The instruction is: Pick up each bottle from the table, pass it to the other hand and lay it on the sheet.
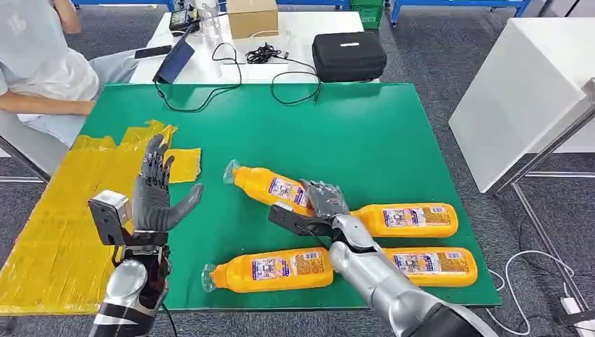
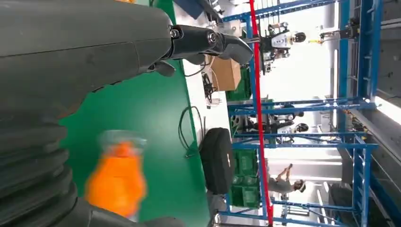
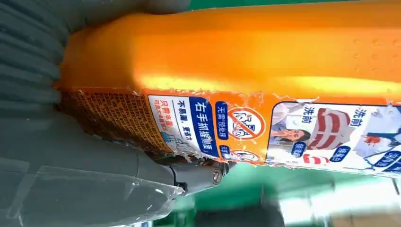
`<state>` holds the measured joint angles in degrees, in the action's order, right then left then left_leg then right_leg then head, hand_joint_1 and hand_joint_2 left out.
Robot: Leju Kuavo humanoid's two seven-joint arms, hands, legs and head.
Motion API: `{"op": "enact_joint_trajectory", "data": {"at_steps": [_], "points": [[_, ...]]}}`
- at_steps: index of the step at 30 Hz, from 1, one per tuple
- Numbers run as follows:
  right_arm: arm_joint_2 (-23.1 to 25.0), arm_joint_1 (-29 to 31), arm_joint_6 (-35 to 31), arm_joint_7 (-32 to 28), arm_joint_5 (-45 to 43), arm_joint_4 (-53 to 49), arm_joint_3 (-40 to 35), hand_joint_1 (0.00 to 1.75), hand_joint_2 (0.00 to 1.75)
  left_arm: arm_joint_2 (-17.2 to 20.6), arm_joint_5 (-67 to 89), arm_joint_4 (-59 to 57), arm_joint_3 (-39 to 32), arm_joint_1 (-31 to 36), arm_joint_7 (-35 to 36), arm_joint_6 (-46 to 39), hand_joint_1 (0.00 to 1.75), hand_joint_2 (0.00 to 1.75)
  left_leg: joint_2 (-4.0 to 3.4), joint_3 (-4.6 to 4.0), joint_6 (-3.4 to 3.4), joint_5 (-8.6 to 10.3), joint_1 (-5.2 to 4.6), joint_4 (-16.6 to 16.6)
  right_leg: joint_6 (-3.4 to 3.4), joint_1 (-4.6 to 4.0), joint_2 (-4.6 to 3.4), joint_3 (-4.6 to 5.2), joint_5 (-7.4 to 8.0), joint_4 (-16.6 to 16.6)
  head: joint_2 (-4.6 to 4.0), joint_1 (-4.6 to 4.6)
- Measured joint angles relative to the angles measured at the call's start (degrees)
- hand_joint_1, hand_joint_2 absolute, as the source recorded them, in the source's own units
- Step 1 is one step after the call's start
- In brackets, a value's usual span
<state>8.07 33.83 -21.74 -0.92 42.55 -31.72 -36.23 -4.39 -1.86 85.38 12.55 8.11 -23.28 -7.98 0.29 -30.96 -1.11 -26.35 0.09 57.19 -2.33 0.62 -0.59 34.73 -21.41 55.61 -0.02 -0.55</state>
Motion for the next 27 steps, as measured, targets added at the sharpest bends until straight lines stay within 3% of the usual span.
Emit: {"op": "enact_joint_trajectory", "data": {"at_steps": [4, 9, 14, 23, 27], "points": [[-0.04, -5.95, -10.16, -8.18, -2.1, -8.77, 5.46, 1.75, 1.75, 0.02, -1.1, 1.6, 0.0, -1.5, 1.51, 0.94, 0.0, 1.75, 0.01, -0.17, 0.0, -0.01, 0.01, -0.01, 0.0, 0.0, 0.01, 0.15, 0.0, 0.0, 0.0, 0.02], [0.79, -14.18, -12.6, -16.28, -5.9, -22.25, 8.61, 1.75, 1.75, 0.24, -2.54, 2.42, 0.94, -1.76, 3.58, 3.34, 0.0, 1.75, 0.01, -0.28, 0.01, -0.01, 0.01, -0.01, 0.01, 0.0, 0.01, 0.28, -0.01, 0.0, 0.0, 0.0], [1.07, -17.27, -12.58, -16.85, -6.6, -29.12, 8.8, 1.75, 1.75, 0.31, -3.1, 2.42, 2.1, -1.15, 4.02, 4.24, 0.0, 1.75, -0.02, -0.28, 0.01, 0.0, 0.0, -0.01, 0.12, 0.0, 0.0, 0.29, 0.06, -0.01, 0.0, 0.02], [1.57, -18.14, -11.57, -19.23, -8.74, -32.43, 8.65, 1.68, 1.75, 0.61, -11.05, 2.42, 4.96, 0.93, 7.65, 9.4, 0.0, 1.75, -0.03, -0.28, 0.01, 0.04, 0.01, -0.01, 0.11, -0.01, -0.01, 0.29, 0.07, 0.0, 0.0, 0.02], [2.23, -18.09, -11.64, -19.84, -7.78, -33.02, 6.99, 1.75, 1.75, 0.61, -17.95, 1.59, 6.03, 2.53, 10.36, 10.88, 0.0, 1.75, -0.03, -0.29, 0.01, 0.04, 0.02, -0.01, 0.12, -0.02, -0.01, 0.3, 0.07, 0.0, 0.0, 0.02]]}}
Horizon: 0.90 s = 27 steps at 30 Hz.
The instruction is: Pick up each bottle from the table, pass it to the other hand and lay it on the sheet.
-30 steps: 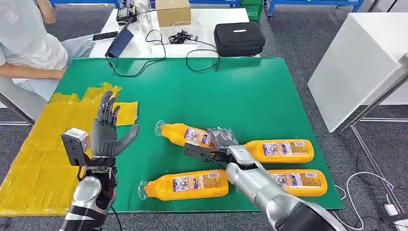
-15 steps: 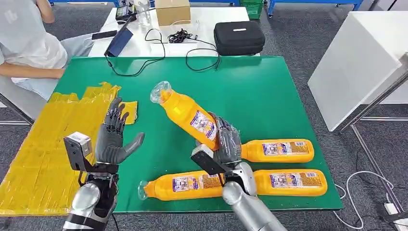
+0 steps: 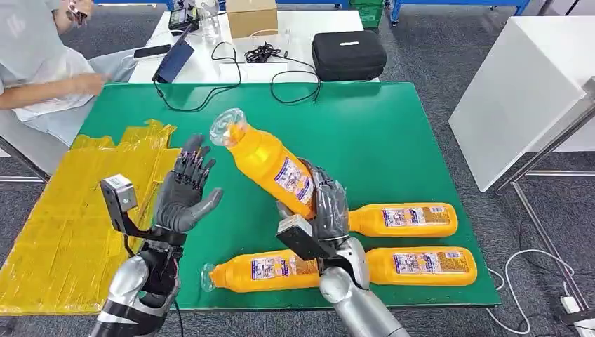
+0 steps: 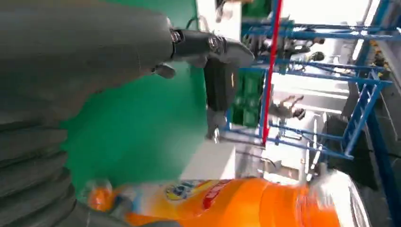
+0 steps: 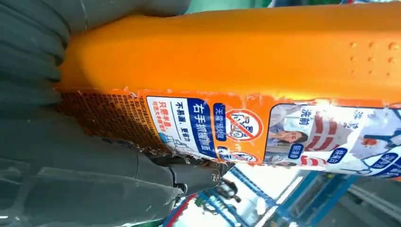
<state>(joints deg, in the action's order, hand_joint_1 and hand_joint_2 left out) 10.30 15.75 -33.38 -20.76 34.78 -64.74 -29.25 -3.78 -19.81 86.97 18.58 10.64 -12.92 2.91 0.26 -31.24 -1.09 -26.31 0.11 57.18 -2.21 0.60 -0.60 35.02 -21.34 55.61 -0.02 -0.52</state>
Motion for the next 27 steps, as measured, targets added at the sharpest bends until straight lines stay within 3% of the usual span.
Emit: {"op": "enact_joint_trajectory", "data": {"at_steps": [27], "points": [[0.7, 5.03, -2.03, 2.34, 1.72, 8.31, -2.16, 1.75, 1.75, 1.27, -6.68, -0.65, 2.49, 1.39, 0.63, 4.83, 0.0, 1.75, 0.02, -0.03, 0.0, 0.01, 0.0, 0.0, 0.0, 0.01, 0.01, 0.01, 0.0, 0.0, 0.0, 0.0]]}}
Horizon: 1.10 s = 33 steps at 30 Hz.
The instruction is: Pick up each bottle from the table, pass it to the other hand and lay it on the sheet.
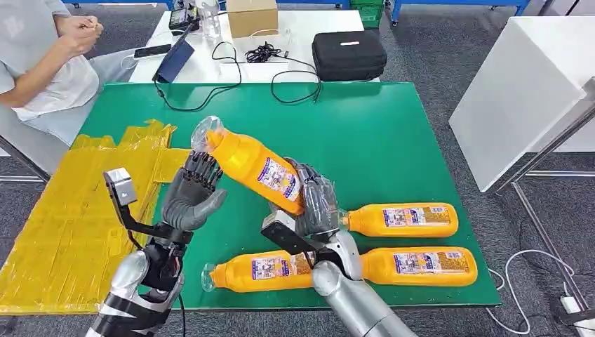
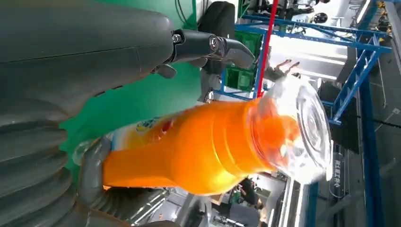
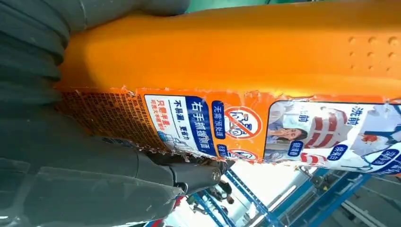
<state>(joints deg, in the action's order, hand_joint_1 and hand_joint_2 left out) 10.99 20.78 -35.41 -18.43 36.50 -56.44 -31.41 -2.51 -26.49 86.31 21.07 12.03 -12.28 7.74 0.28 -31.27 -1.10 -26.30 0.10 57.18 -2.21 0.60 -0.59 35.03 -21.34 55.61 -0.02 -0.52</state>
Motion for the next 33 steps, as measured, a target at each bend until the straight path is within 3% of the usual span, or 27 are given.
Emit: {"op": "enact_joint_trajectory", "data": {"at_steps": [19, 21, 22, 24, 33], "points": [[1.16, 1.7, 3.74, -0.26, 0.96, 4.0, -0.5, 1.75, 1.75, 0.0, -0.07, 0.0, 0.55, 0.0, 0.0, 0.02, 0.0, 1.75, -0.01, 0.0, 0.0, 0.0, 0.0, 0.0, 0.0, 0.0, 0.0, 0.0, 0.0, 0.0, 0.0, 0.0], [1.38, 1.73, 5.29, -0.66, 1.53, 4.07, -1.49, 1.75, 1.75, 0.0, -0.07, 0.0, 0.57, 0.06, 0.0, 0.02, 0.0, 1.75, -0.01, 0.0, 0.0, 0.0, 0.0, 0.0, 0.0, 0.0, 0.0, 0.0, 0.0, 0.0, 0.0, 0.0], [1.55, 1.68, 6.06, -0.72, 1.95, 4.07, -2.21, 1.62, 1.75, 0.0, -0.09, -0.02, 0.59, 0.13, 0.0, 0.02, 0.0, 1.75, -0.01, 0.0, 0.0, 0.0, 0.0, 0.0, 0.0, 0.0, 0.0, 0.01, 0.0, 0.0, 0.0, 0.0], [1.99, 1.66, 7.04, -0.87, 3.49, 4.07, -4.15, 1.75, 1.75, 0.0, -0.55, -0.17, 0.57, 0.35, -0.09, 0.04, 0.0, 1.75, -0.01, -0.01, 0.0, 0.0, 0.0, 0.0, 0.0, -0.01, 0.0, 0.03, 0.0, 0.0, 0.0, -0.02], [1.55, 1.87, 6.21, -1.51, 5.16, 2.49, -10.78, 1.75, 1.75, 0.37, -1.77, -1.64, -0.11, 0.52, -0.85, 0.81, 0.0, 1.75, -0.05, -0.02, 0.02, 0.01, 0.0, 0.0, 0.0, -0.01, -0.02, 0.07, 0.0, 0.0, 0.0, 0.0]]}}
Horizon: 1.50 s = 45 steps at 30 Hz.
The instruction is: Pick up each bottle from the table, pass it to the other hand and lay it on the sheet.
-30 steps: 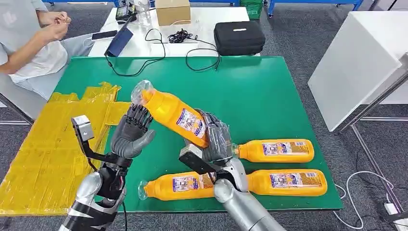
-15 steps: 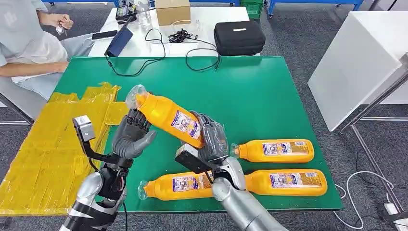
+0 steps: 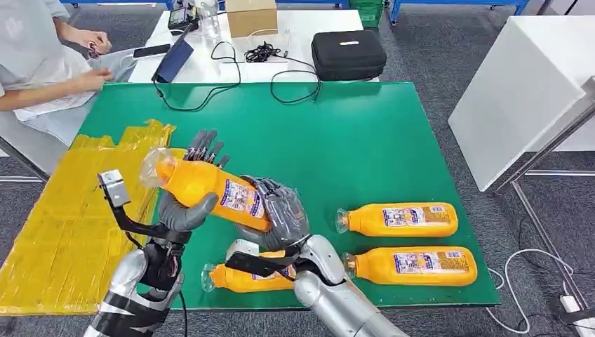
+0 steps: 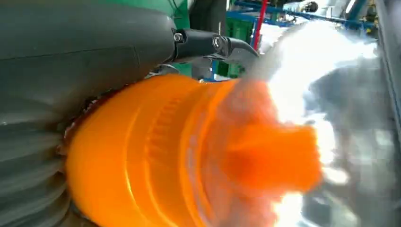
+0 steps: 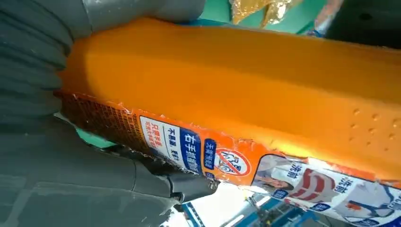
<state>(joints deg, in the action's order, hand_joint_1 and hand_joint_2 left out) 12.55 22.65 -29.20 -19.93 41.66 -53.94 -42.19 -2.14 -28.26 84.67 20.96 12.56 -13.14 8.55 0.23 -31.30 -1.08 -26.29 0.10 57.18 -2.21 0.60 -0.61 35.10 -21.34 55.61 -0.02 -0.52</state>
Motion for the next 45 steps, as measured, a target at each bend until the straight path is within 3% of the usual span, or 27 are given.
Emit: {"op": "enact_joint_trajectory", "data": {"at_steps": [3, 4, 5, 23, 24, 25, 39, 41, 43, 45], "points": [[-0.63, 0.16, 0.09, -0.13, -1.0, -0.68, -1.0, 1.75, 1.75, 0.02, -0.09, -0.31, 0.02, 0.06, -0.2, 0.09, 0.0, 1.75, 0.03, -0.01, 0.0, 0.0, 0.0, 0.0, 0.0, 0.0, 0.01, 0.0, 0.0, 0.0, 0.0, 0.0], [-0.72, 0.17, 0.11, -0.13, -1.09, -0.83, -1.25, 1.75, 1.75, 0.02, -0.11, -0.39, 0.02, 0.07, -0.22, 0.09, 1.66, 1.75, 0.01, -0.01, 0.0, 0.0, 0.0, 0.0, 0.0, 0.0, 0.01, 0.0, 0.0, 0.0, 0.0, 0.0], [-0.83, 0.25, 0.13, -0.13, -1.29, -0.96, -1.55, 1.75, 1.75, 0.02, -0.09, -0.52, 0.02, 0.08, -0.24, 0.09, 1.75, 1.75, 0.0, -0.01, 0.0, 0.0, 0.0, 0.0, 0.0, 0.0, 0.0, 0.0, 0.0, 0.0, 0.0, 0.0], [-1.09, 0.85, 0.2, -0.55, -4.15, -1.44, -3.58, 1.75, 1.75, -0.09, 1.05, -1.4, 0.59, 0.32, -2.1, -3.23, 1.75, 1.75, 0.0, -0.02, 0.0, 0.0, 0.0, 0.0, 0.0, -0.01, 0.0, 0.03, 0.0, 0.0, 0.0, 0.0], [-1.09, 0.85, 0.2, -0.55, -4.15, -1.44, -3.6, 1.31, 1.75, -0.13, 1.05, -1.4, 0.59, 0.32, -2.16, -3.36, 1.75, 1.75, 0.0, -0.02, 0.0, 0.0, 0.0, 0.0, 0.0, -0.01, 0.0, 0.03, 0.0, 0.0, 0.0, 0.0], [-1.09, 0.86, 0.2, -0.52, -4.17, -1.44, -3.6, 0.0, 1.75, -0.22, 1.05, -1.4, 0.59, 0.32, -2.23, -3.65, 1.75, 1.75, 0.0, -0.03, 0.0, 0.0, 0.0, 0.0, 0.0, -0.01, 0.0, 0.03, 0.0, 0.0, 0.0, 0.0], [-1.09, 0.14, -0.09, -0.92, -5.94, -1.61, -3.89, 0.0, 1.75, -0.66, 2.31, -1.35, 0.13, 0.46, -3.19, -8.64, 1.75, 1.75, 0.0, -0.02, 0.0, 0.0, 0.0, 0.0, 0.0, -0.01, 0.0, 0.04, 0.0, 0.0, 0.0, -0.02], [-1.68, -2.03, 0.68, -1.18, -10.87, -4.11, -3.47, 0.0, 1.75, -0.7, 12.41, -0.96, 0.17, 0.43, -6.58, -17.17, 1.75, 1.75, 0.1, -0.06, 0.0, 0.01, 0.01, 0.0, 0.0, -0.01, 0.06, 0.05, 0.0, 0.0, 0.0, 0.02], [-5.57, -10.72, 7.58, -1.75, -20.65, -18.65, 1.09, 0.0, 1.75, 1.09, 42.14, -0.11, -0.98, 0.85, -9.05, -33.78, 1.75, 1.75, 0.24, -0.14, 0.01, 0.0, 0.01, 0.0, 0.02, -0.01, 0.17, 0.08, -0.02, 0.0, 0.0, 0.02], [-8.92, -16.92, 12.48, -2.19, -23.01, -31.63, 5.51, 0.0, 1.75, 2.03, 69.27, -0.28, -0.92, 0.87, -2.82, -39.61, 1.75, 1.75, 0.2, -0.13, 0.0, -0.01, -0.03, 0.0, 0.01, 0.03, 0.14, 0.08, -0.01, -0.03, 0.0, 0.02]]}}
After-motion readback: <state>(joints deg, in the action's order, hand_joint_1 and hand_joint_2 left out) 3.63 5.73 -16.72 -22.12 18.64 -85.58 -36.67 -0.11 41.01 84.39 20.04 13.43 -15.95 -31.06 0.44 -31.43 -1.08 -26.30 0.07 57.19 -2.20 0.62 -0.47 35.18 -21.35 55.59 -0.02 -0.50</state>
